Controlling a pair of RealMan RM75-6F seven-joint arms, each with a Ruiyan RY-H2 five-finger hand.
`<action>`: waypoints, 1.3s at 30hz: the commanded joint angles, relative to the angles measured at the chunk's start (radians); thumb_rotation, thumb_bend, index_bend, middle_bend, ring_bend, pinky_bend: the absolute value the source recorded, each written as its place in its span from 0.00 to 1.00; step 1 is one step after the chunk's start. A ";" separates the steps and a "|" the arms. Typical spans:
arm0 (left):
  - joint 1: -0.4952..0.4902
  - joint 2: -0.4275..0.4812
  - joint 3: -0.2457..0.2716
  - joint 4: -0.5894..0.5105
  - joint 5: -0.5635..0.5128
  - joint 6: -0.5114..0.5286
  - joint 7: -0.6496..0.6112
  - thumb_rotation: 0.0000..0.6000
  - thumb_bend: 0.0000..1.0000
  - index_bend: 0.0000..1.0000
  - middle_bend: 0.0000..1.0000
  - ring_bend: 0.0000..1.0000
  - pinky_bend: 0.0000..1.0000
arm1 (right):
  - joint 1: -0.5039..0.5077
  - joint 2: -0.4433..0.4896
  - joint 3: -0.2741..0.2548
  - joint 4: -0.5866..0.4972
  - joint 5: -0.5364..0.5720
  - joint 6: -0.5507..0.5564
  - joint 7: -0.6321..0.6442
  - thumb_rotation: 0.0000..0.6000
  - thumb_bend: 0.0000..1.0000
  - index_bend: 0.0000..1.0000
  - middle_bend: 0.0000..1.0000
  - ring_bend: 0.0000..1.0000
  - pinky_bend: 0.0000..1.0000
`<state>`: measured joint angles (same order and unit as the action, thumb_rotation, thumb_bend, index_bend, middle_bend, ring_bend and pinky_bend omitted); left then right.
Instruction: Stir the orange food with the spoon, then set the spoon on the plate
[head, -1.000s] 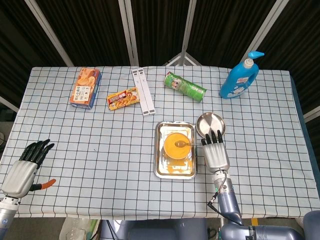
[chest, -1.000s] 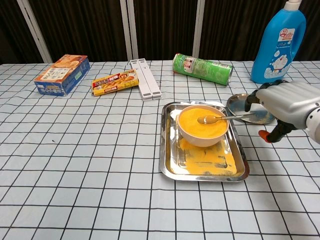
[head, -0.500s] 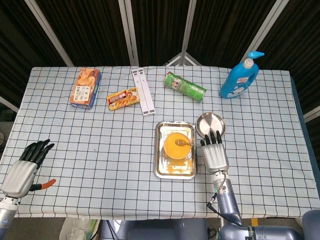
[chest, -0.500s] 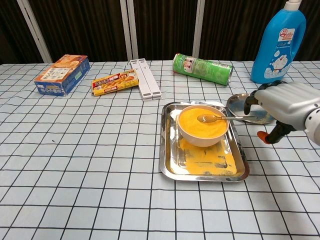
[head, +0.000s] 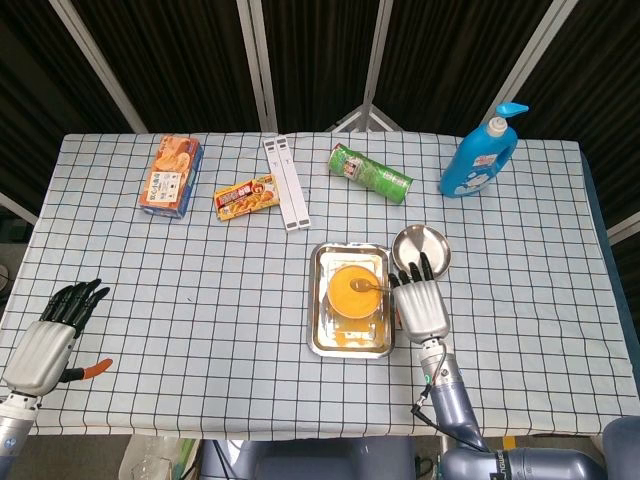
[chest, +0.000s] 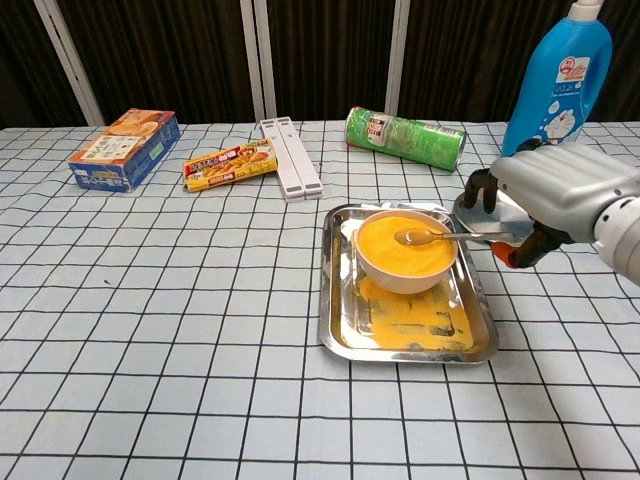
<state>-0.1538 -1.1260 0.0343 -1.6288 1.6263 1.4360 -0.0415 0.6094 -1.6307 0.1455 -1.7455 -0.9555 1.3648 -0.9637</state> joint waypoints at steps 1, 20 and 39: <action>-0.001 0.001 0.001 -0.001 -0.001 -0.002 -0.002 1.00 0.00 0.00 0.00 0.00 0.00 | 0.008 -0.006 0.002 0.003 0.004 -0.013 -0.003 1.00 0.45 0.35 0.38 0.23 0.00; -0.013 0.010 0.002 -0.011 -0.020 -0.038 -0.020 1.00 0.00 0.00 0.00 0.00 0.00 | 0.063 -0.063 0.061 0.106 0.077 -0.061 -0.019 1.00 0.45 0.40 0.39 0.24 0.00; -0.014 0.013 0.003 -0.014 -0.020 -0.039 -0.022 1.00 0.00 0.00 0.00 0.00 0.00 | 0.069 -0.078 0.052 0.135 0.106 -0.062 -0.016 1.00 0.45 0.42 0.40 0.24 0.00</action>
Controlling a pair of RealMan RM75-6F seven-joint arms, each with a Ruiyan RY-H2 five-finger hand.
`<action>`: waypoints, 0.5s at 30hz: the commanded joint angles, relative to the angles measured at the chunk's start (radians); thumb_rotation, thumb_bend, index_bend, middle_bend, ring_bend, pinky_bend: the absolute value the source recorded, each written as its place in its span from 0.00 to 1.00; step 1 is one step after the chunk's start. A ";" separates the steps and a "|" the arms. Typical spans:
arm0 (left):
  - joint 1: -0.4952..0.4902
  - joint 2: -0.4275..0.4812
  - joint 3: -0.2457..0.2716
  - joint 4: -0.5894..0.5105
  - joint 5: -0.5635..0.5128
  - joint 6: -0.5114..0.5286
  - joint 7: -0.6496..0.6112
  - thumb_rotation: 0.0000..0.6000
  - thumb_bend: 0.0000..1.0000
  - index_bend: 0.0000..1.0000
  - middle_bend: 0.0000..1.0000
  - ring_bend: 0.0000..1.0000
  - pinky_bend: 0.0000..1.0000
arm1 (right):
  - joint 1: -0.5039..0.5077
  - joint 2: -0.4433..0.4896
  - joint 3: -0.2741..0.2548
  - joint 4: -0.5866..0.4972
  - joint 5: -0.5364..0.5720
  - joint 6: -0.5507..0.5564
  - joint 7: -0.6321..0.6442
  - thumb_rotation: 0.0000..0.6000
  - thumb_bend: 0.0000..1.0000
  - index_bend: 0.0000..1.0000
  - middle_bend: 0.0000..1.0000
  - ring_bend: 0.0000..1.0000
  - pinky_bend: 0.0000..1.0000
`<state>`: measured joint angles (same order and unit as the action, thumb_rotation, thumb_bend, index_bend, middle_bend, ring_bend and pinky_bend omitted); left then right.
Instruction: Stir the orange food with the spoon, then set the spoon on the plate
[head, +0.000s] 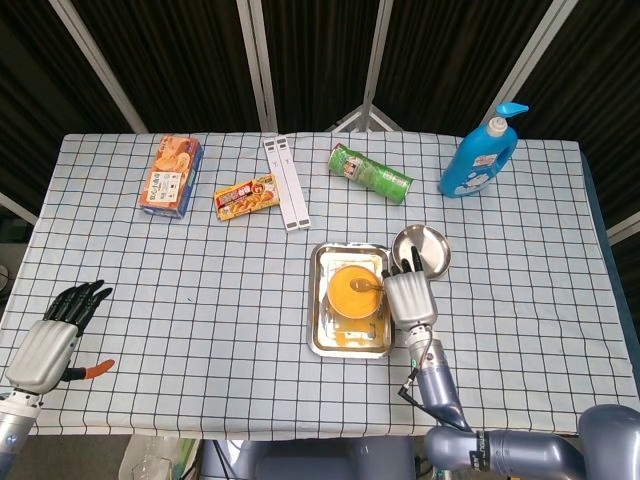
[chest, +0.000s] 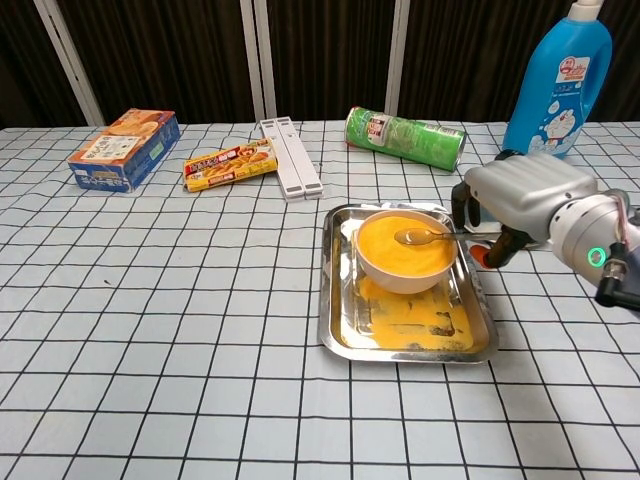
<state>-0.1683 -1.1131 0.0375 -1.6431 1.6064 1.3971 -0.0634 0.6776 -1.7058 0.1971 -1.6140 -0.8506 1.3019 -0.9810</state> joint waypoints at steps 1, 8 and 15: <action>0.000 0.000 0.000 0.000 0.000 0.000 -0.001 1.00 0.00 0.00 0.00 0.00 0.00 | 0.001 -0.004 0.000 0.006 0.001 0.001 0.002 1.00 0.45 0.42 0.40 0.24 0.00; 0.000 0.001 0.000 0.000 -0.001 0.000 -0.003 1.00 0.00 0.00 0.00 0.00 0.00 | 0.003 -0.013 0.003 0.026 0.007 0.003 0.010 1.00 0.47 0.45 0.40 0.24 0.00; -0.001 0.001 0.000 0.000 -0.002 -0.001 -0.001 1.00 0.00 0.00 0.00 0.00 0.00 | 0.002 -0.014 0.002 0.032 0.005 0.005 0.018 1.00 0.50 0.48 0.40 0.24 0.00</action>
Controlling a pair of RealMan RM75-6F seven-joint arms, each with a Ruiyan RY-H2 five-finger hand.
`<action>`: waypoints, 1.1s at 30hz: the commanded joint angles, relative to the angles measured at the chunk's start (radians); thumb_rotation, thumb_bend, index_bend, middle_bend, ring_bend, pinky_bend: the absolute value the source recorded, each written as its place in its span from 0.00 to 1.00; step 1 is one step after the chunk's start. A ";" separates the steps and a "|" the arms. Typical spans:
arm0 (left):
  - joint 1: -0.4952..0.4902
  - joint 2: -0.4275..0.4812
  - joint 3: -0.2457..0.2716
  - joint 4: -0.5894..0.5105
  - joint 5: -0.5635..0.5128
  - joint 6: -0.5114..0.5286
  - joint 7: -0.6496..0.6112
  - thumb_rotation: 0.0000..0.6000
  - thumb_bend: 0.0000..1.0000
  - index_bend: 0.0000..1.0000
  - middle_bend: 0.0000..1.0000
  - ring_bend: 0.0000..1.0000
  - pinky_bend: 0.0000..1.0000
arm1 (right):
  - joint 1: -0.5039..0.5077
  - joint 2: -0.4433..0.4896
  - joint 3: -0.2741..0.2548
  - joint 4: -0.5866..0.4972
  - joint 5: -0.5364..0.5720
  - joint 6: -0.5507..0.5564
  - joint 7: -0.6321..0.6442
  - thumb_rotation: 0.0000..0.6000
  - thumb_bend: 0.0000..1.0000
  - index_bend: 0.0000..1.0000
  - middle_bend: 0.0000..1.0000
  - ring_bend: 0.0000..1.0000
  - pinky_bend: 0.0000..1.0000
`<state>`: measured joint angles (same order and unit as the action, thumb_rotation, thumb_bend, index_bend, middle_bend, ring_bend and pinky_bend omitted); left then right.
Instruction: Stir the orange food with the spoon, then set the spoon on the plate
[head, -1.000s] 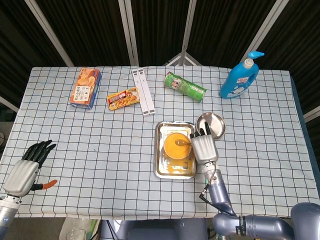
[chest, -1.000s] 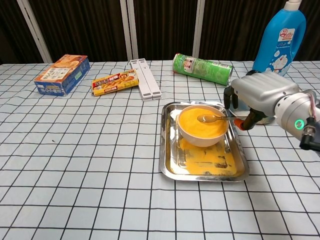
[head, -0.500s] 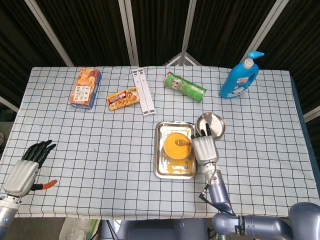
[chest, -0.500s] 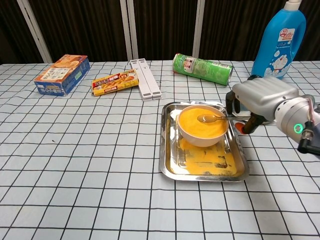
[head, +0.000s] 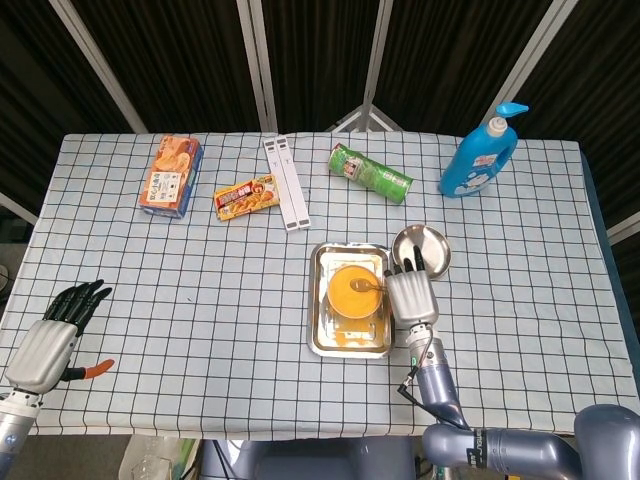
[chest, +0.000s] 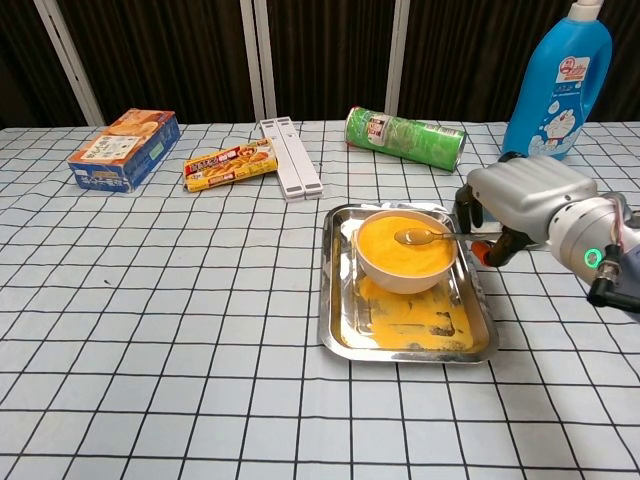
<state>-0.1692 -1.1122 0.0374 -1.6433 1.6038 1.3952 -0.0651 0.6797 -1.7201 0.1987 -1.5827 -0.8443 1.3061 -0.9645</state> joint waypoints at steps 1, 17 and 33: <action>0.000 0.000 0.000 0.000 0.000 0.001 0.001 1.00 0.00 0.00 0.00 0.00 0.00 | 0.000 0.000 0.000 0.000 -0.001 0.001 0.002 1.00 0.50 0.48 0.40 0.24 0.00; 0.000 0.000 0.000 -0.002 -0.001 0.001 0.003 1.00 0.00 0.00 0.00 0.00 0.00 | 0.003 -0.009 0.003 0.012 0.003 0.003 0.010 1.00 0.51 0.51 0.43 0.27 0.00; 0.000 0.000 0.000 -0.002 -0.002 0.000 0.005 1.00 0.00 0.00 0.00 0.00 0.00 | 0.003 -0.010 0.003 0.018 -0.011 0.013 0.016 1.00 0.52 0.55 0.49 0.32 0.00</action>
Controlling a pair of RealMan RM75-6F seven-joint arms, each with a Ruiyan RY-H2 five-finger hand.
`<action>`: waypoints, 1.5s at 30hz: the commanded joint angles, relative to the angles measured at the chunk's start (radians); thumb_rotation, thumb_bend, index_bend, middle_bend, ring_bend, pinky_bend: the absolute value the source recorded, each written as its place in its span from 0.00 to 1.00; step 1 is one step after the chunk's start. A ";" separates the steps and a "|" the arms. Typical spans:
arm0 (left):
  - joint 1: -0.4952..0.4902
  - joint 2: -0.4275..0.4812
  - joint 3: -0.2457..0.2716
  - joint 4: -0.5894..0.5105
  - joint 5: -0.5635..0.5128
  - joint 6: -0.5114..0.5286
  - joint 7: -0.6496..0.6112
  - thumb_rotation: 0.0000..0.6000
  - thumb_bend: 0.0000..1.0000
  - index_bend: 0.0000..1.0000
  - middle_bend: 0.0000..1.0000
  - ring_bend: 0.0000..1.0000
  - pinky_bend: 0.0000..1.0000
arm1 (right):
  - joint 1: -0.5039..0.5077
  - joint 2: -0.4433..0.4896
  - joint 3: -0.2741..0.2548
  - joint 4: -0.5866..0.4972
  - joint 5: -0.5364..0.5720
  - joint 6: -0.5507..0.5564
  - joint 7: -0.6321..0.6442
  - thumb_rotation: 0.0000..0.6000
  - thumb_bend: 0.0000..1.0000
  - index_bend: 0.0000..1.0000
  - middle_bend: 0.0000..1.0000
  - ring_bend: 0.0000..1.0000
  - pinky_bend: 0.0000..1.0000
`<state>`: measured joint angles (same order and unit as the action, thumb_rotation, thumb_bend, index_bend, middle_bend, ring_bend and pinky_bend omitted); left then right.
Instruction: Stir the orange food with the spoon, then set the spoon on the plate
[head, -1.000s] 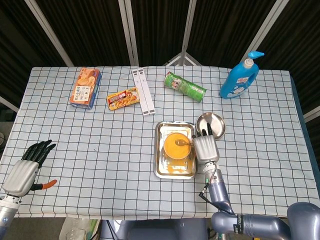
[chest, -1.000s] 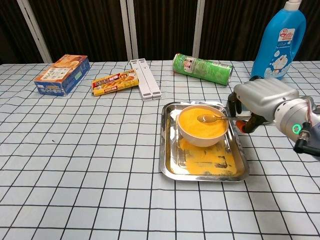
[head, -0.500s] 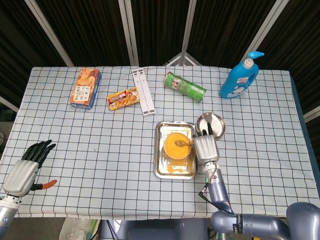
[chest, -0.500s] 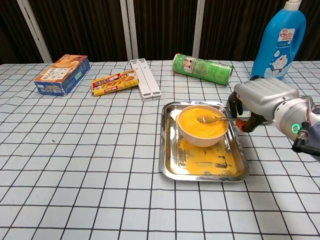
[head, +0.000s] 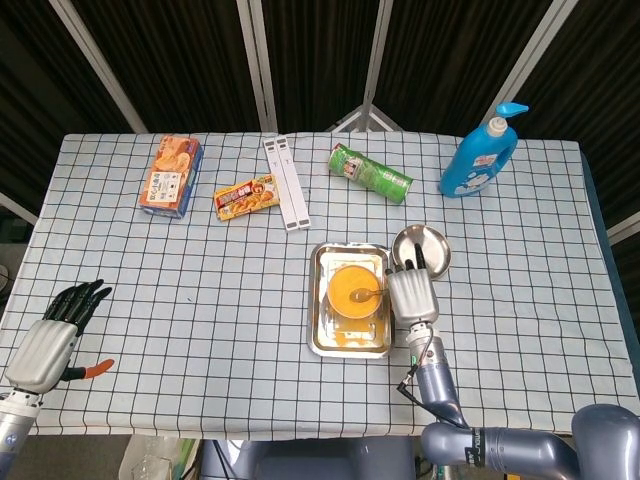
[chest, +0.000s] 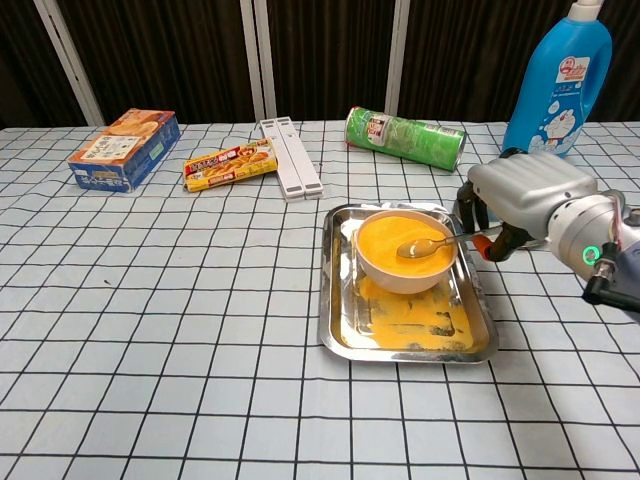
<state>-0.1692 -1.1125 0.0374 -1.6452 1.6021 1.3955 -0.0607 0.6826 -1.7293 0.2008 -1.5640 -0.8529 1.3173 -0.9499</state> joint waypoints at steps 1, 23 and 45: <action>0.000 0.000 0.000 0.000 0.000 0.000 0.000 1.00 0.00 0.00 0.00 0.00 0.00 | -0.001 -0.001 0.001 -0.001 -0.002 0.003 0.002 1.00 0.52 0.56 0.49 0.33 0.00; 0.000 -0.001 -0.001 0.000 -0.001 0.001 0.001 1.00 0.00 0.00 0.00 0.00 0.00 | 0.003 -0.006 -0.004 0.001 -0.040 0.037 -0.020 1.00 0.52 0.59 0.55 0.37 0.00; 0.002 -0.004 0.000 0.004 0.006 0.010 0.003 1.00 0.00 0.00 0.00 0.00 0.00 | 0.043 0.009 -0.112 0.080 -0.288 0.094 -0.205 1.00 0.53 0.60 0.56 0.38 0.00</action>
<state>-0.1671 -1.1165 0.0372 -1.6411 1.6080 1.4050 -0.0584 0.7185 -1.7230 0.1061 -1.5014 -1.1142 1.4033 -1.1293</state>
